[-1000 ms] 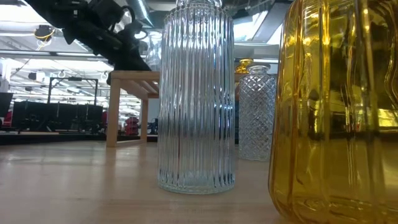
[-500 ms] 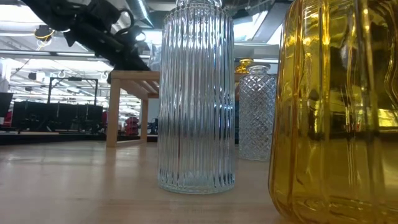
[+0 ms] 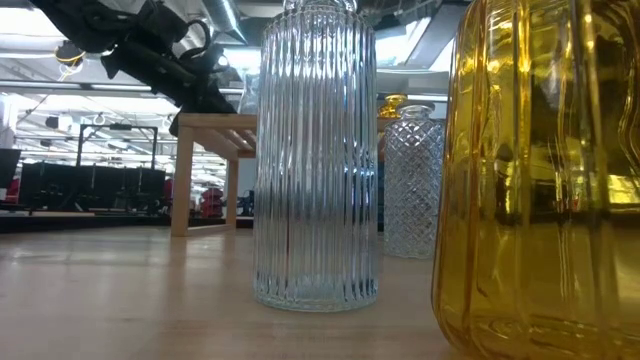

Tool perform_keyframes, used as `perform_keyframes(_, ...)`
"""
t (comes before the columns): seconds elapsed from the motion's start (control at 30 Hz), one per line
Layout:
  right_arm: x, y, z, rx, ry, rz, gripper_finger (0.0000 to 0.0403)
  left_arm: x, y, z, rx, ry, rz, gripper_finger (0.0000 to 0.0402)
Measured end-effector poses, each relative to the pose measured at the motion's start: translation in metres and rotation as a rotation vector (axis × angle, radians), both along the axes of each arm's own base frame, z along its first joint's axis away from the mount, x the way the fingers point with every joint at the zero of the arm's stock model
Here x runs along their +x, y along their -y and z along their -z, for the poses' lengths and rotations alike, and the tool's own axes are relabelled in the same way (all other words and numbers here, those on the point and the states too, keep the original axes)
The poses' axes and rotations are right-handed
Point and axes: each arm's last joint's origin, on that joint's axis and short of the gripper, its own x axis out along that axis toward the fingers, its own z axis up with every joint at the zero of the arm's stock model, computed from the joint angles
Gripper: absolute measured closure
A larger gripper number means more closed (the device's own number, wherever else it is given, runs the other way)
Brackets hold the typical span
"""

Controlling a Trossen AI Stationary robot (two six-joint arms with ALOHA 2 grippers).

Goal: Sort vases onto shelf
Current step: Put the transparent vase on the shelf

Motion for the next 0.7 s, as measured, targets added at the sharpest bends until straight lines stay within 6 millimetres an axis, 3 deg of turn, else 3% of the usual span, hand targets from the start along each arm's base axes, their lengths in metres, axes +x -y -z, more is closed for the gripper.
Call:
perform_keyframes(0.27,0.0,0.0,0.0,-0.001,-0.001,0.002,0.0242,0.007,0.007,0.0,-0.05,0.038,0.111,0.0402)
perform_keyframes(0.7,-0.002,0.0,0.004,0.008,-0.05,0.001,0.0242,0.025,-0.003,0.021,-0.071,-0.03,-0.011,0.0401)
